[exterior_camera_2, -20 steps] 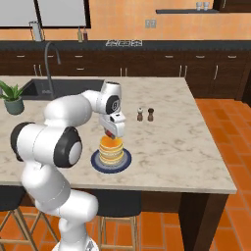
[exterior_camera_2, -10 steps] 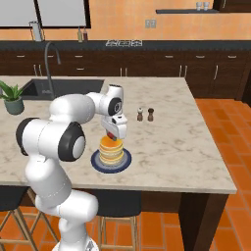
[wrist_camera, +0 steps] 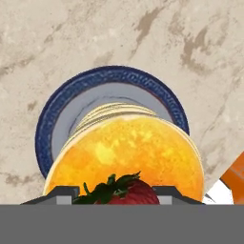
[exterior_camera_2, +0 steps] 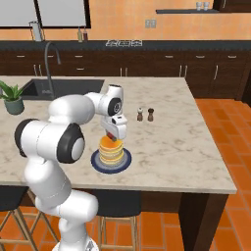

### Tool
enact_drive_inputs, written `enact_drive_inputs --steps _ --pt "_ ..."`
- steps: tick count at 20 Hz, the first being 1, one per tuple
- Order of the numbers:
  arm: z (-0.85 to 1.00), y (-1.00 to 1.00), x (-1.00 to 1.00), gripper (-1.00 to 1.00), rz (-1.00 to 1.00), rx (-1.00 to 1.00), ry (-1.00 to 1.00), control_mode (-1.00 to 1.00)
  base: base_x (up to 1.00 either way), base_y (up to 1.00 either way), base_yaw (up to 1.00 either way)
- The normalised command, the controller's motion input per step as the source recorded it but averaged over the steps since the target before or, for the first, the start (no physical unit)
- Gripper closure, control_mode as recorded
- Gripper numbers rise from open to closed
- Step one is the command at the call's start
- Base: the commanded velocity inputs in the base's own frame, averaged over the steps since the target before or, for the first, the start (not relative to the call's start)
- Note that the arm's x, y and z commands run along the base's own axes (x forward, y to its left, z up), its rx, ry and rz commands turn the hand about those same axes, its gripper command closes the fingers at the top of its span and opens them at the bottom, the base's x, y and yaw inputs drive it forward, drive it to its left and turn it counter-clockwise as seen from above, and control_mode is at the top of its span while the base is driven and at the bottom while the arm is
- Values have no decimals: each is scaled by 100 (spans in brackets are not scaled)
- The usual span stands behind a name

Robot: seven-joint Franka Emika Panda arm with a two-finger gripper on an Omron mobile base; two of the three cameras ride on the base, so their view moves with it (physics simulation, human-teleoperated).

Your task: Take the strawberry from the fridge and place it on top of the pancake, located on the dining counter.

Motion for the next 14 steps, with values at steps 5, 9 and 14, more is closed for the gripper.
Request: enact_drive_inputs --steps 5,9,14 --pt "-9 0 -28 -100 0 0 -3 -100 0 0 0" --pt "0 0 -18 -100 -2 0 -1 -100 0 0 0" --pt "10 0 -23 -100 -10 0 0 -100 0 0 0"
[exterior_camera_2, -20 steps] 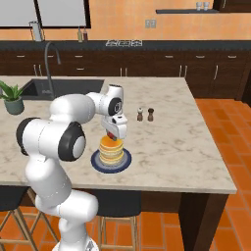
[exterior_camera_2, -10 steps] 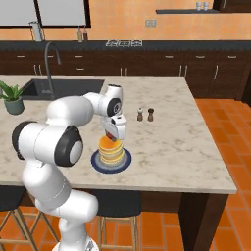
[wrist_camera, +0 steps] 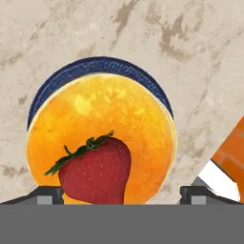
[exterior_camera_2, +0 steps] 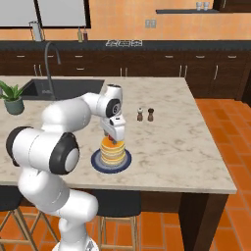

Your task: Take the strawberry from the fridge and place it on top of the pancake, located on the dining counter.

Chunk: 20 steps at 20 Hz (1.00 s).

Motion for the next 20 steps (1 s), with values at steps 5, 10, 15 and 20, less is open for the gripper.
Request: enact_drive_inputs --steps 5,10,15,20 --pt "38 0 -32 -100 -15 0 -3 -100 0 0 0" --pt "33 0 -54 -100 -12 0 -6 -100 0 0 0" --pt "28 -8 -76 -100 -8 2 -13 -100 0 0 0" --pt "7 -13 -76 -100 -7 1 -20 -100 0 0 0"
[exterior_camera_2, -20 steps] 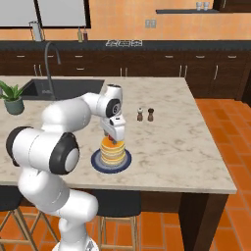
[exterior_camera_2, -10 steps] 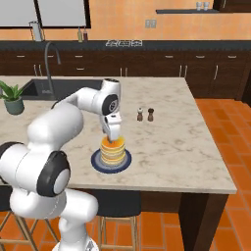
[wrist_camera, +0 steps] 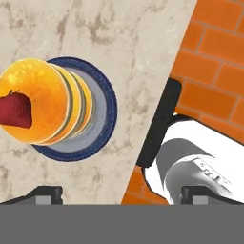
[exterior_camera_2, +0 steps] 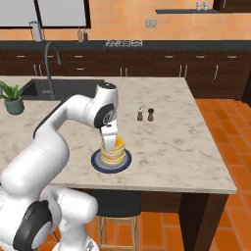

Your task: Take the strawberry from the fridge and place it on top of the pancake, located on the dining counter.

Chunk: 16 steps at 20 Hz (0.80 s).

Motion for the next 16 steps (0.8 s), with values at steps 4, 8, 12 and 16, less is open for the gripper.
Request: enact_drive_inputs --steps 4,8,12,16 --pt "26 -18 -63 -100 -9 2 -14 -100 0 0 0" --pt "62 -26 -38 -100 -11 6 0 -100 0 0 0" --pt "50 -20 -34 -100 -5 3 -2 -100 0 0 0" --pt "11 -7 -13 -100 -2 0 -6 -100 0 0 0"
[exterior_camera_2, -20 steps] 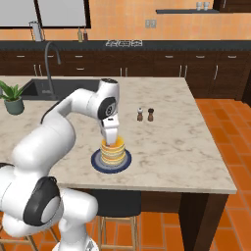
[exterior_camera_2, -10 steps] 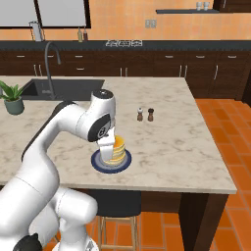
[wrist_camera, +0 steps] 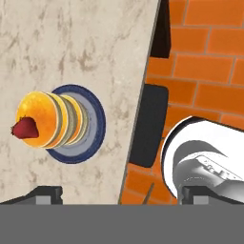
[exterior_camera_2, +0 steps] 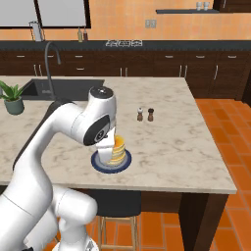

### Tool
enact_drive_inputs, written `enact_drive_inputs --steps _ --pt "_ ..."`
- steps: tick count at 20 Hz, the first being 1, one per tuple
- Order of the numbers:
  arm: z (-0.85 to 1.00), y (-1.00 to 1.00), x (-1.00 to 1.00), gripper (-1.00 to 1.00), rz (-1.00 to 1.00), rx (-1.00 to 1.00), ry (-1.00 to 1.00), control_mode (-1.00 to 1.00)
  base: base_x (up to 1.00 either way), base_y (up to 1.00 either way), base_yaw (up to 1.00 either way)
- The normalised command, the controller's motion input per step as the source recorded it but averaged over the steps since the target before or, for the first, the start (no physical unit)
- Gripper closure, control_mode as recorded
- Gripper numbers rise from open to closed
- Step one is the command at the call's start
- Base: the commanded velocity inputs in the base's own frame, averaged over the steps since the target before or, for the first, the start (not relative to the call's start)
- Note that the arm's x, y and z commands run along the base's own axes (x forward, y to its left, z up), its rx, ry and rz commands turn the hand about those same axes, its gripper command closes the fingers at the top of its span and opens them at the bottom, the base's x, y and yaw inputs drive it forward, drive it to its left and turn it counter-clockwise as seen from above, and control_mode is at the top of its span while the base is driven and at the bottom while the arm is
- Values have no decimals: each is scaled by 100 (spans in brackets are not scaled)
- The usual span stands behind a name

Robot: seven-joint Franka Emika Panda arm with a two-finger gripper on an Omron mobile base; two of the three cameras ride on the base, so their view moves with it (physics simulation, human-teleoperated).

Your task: Take the strawberry from the fridge and place it on top of the pancake, located on the dining counter.

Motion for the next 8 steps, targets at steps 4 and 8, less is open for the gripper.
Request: enact_drive_inputs --steps 4,8 --pt "0 0 0 -100 0 0 0 -100 0 0 0" --pt "0 0 0 -100 0 0 0 -100 0 0 0"
